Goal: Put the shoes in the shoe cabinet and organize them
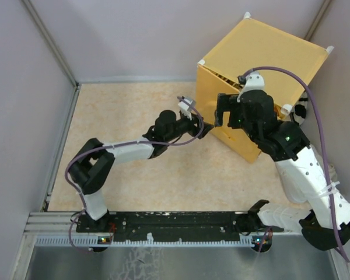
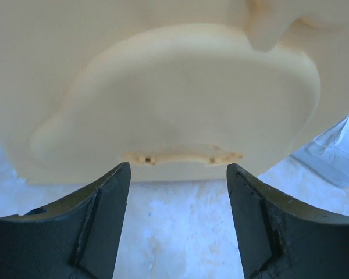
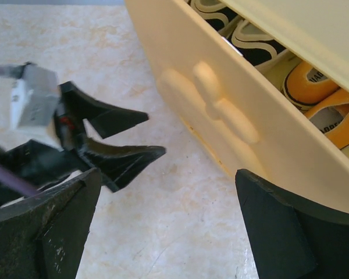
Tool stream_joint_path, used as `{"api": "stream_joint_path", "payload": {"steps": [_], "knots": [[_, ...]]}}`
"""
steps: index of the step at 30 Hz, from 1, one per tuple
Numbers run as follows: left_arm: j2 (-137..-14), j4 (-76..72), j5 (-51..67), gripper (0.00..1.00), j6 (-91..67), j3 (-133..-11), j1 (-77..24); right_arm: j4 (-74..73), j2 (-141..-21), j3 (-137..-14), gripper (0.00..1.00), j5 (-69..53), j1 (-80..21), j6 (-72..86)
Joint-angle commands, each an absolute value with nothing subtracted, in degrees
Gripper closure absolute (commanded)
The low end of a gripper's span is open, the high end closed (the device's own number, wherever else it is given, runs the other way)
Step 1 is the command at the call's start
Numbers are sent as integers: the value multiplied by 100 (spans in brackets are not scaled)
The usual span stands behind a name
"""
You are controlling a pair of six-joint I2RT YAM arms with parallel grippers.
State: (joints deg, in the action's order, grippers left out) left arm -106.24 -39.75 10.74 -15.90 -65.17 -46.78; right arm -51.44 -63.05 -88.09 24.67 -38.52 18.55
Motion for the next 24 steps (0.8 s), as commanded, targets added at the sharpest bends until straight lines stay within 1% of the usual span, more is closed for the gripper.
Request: {"api": "stream_joint_path", "payload": {"steps": [1,5,11,16,24], "knots": [[-9744,-3345,391,26,-1414,-5672,-4693,-4416,-6138,-8420,2,2170,-3345,1898],[-8971,-3040,0,26,-1494,-4767,-4685,-4222,-6183,-8000,2,1986,-2831,1984],[-7926,-2533,-260,25,-1458,-3985,-4693,-3799,-5983,-7491,2,1783,-2742,1803],[-7400,-2126,-278,25,-1351,-3859,-4689,-3990,-6054,-7364,2,1861,-2742,1885],[-7049,-1983,-214,25,-1287,-3810,-4693,-3640,-5530,-6677,2,1964,-2742,2318]]}}
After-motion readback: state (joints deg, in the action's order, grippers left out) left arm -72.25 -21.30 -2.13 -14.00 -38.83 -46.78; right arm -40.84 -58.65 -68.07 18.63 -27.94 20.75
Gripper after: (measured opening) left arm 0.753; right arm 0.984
